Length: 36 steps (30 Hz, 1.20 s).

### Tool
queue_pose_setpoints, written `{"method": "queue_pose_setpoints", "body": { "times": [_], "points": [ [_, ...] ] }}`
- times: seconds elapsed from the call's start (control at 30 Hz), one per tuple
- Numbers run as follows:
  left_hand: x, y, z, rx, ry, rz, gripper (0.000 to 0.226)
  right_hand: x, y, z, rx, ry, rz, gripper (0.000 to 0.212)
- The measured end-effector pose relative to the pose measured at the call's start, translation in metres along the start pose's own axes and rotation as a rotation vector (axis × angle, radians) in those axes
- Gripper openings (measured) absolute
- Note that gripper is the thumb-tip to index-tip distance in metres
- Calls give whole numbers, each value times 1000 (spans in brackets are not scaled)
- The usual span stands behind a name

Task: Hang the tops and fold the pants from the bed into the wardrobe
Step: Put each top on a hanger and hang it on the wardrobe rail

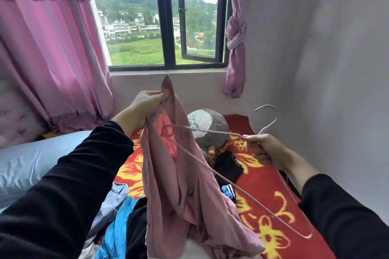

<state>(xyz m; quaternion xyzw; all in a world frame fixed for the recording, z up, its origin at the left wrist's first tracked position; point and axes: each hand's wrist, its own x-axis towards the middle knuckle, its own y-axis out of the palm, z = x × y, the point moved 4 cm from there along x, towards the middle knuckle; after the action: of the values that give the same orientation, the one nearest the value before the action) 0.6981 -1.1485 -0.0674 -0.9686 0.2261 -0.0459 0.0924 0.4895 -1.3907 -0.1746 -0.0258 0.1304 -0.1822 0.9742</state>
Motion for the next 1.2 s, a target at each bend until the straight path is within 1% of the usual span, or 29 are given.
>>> {"method": "queue_pose_setpoints", "body": {
  "times": [0.03, 0.1, 0.17, 0.23, 0.27, 0.3, 0.37, 0.4, 0.47, 0.5, 0.53, 0.57, 0.6, 0.63, 0.67, 0.7, 0.73, 0.77, 0.8, 0.87, 0.9, 0.93, 0.97, 1.0, 1.07, 1.1, 1.17, 1.2],
  "points": [
    [-3, 2, -1, -11, 6, 17, 28, 0, 10, 1, -73, -7, -4, 40],
    [-9, 13, -5, -33, 25, 68, 31, 2, 35, 8, -137, -61, -19, 45],
    [-19, 27, -13, -92, 44, 119, 29, 7, 61, 17, -189, -126, -54, 45],
    [-28, 37, -20, -141, 44, 161, 27, 14, 76, 25, -388, -198, -140, 44],
    [-32, 38, -20, -118, 43, 182, 28, 17, 78, 28, -489, -223, -193, 43],
    [-36, 37, -19, -83, 41, 226, 28, 19, 78, 31, -527, -246, -243, 43],
    [-45, 34, -13, 3, 18, 403, 21, 19, 75, 37, -460, -291, -286, 43],
    [-52, 32, -8, 90, -20, 538, 19, 18, 72, 41, -405, -322, -290, 44],
    [-69, 29, 0, 347, -124, 835, 20, 16, 69, 49, -307, -382, -273, 42],
    [-73, 29, 2, 445, -134, 919, 25, 13, 69, 52, -275, -399, -251, 36],
    [-69, 29, 3, 505, -88, 899, 30, 12, 70, 54, -258, -407, -225, 29],
    [-61, 30, 1, 532, 11, 774, 31, 11, 72, 55, -255, -409, -199, 27],
    [-51, 28, -2, 562, 145, 581, 33, 9, 73, 55, -260, -410, -175, 26],
    [-43, 28, -5, 656, 299, 397, 40, 6, 75, 54, -269, -416, -148, 26],
    [-40, 31, -5, 811, 444, 291, 45, 3, 78, 54, -275, -425, -128, 27],
    [-38, 37, 0, 950, 528, 287, 44, -1, 82, 53, -276, -427, -109, 32],
    [-35, 44, 8, 1049, 561, 312, 36, -6, 86, 53, -268, -419, -88, 37],
    [-33, 47, 13, 1080, 523, 328, 20, -10, 90, 52, -243, -390, -46, 39],
    [-31, 49, 18, 1083, 492, 311, 7, -15, 95, 52, -200, -337, 18, 39],
    [-28, 47, 20, 1022, 473, 252, 20, -25, 103, 52, -81, -219, 208, 32],
    [-26, 45, 20, 977, 471, 247, 19, -29, 104, 52, -42, -181, 295, 29],
    [-25, 44, 21, 936, 483, 256, 17, -31, 101, 53, -33, -168, 346, 31],
    [-23, 42, 23, 891, 465, 272, 15, -30, 96, 53, -46, -158, 362, 36],
    [-22, 39, 24, 824, 442, 286, 16, -28, 92, 50, -68, -138, 350, 38],
    [-25, 38, 24, 691, 381, 335, 23, -23, 88, 43, -167, -128, 263, 33],
    [-27, 38, 23, 643, 365, 355, 23, -19, 90, 39, -240, -159, 209, 29],
    [-32, 40, 20, 588, 351, 395, 15, -11, 96, 34, -447, -289, 86, 25],
    [-34, 41, 19, 572, 356, 422, 19, -9, 99, 34, -553, -366, 20, 25]
  ]
}}
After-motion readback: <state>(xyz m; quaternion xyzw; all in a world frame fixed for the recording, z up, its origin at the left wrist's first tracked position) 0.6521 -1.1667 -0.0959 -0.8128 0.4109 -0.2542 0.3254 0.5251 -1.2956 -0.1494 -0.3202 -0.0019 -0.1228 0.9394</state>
